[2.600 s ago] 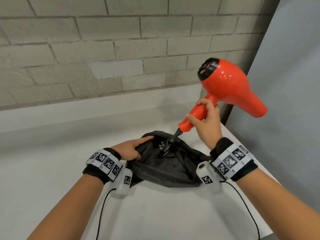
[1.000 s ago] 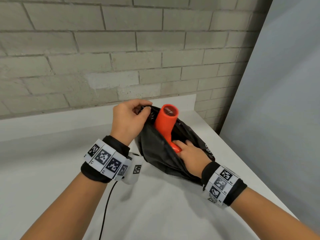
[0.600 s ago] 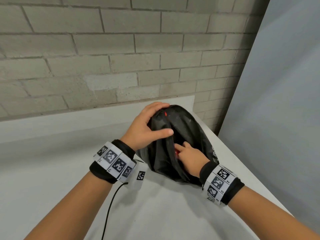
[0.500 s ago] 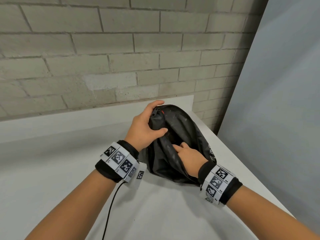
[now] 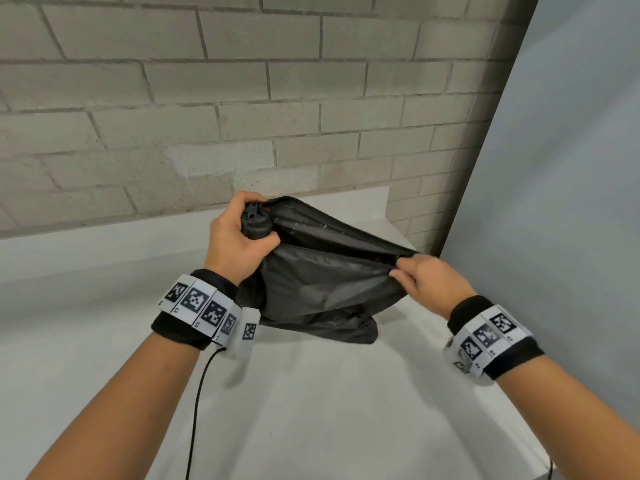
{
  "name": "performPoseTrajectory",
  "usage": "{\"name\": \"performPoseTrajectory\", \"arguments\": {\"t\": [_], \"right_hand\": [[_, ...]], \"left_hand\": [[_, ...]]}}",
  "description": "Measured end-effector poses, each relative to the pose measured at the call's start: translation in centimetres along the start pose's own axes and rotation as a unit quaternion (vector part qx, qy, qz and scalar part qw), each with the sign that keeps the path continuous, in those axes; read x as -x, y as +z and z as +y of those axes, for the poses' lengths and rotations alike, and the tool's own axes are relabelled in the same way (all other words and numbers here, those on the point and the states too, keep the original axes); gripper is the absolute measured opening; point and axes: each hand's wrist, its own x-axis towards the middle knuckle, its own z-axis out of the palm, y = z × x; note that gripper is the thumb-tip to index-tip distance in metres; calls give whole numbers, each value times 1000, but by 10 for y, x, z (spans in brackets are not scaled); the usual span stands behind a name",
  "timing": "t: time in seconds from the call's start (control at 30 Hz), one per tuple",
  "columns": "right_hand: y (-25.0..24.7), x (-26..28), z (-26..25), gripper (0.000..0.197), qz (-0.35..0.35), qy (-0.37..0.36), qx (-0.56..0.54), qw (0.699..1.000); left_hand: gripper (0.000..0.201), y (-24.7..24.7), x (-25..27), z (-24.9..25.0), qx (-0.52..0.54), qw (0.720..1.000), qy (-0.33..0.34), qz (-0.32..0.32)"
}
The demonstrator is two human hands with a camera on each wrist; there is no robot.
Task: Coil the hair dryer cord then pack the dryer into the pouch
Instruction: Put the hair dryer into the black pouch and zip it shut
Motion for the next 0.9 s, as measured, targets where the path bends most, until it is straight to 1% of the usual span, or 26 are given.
{"name": "performPoseTrajectory", "arguments": {"t": [0.07,0.13,0.2,0.3,0.4,0.47,0.53,0.6,0.67,0.7,0.77,0.83,0.9], "right_hand": [[-15,-6,0,31,82,-14,-34,996],[-32,-9,-1,38,156,-51,-39,986],[-43,-12,-3,37,195,-70,-25,978],[-44,-17,1,21,194,-66,-17,979],[-38,-18,7,16,152,-63,-15,986],[-35,-17,9,17,150,-42,-80,985],[-35,-15,10,28,189,-8,-180,965],[-34,-14,11,42,235,19,-276,932],[-30,-14,14,58,249,38,-355,900],[-27,-13,16,65,253,46,-377,890],[-23,-13,20,66,245,65,-397,882],[-18,-12,21,57,228,90,-388,889],[-16,-11,21,50,238,119,-367,892]], "left_hand": [[44,-1,3,-4,-1,1000,-5,6],[44,0,6,-7,7,1000,-11,7],[43,2,9,-8,24,1000,-18,4],[43,5,12,-10,35,999,-24,-4],[43,5,13,-13,38,999,-30,2],[43,5,13,-15,37,999,-30,10],[43,5,13,-16,35,999,-33,17],[42,5,13,-18,38,998,-43,24],[42,5,15,-21,37,997,-55,34],[42,5,16,-23,37,997,-61,39],[43,6,17,-25,36,995,-75,49],[46,8,16,-25,24,994,-90,49],[46,9,15,-24,15,994,-102,43]]}}
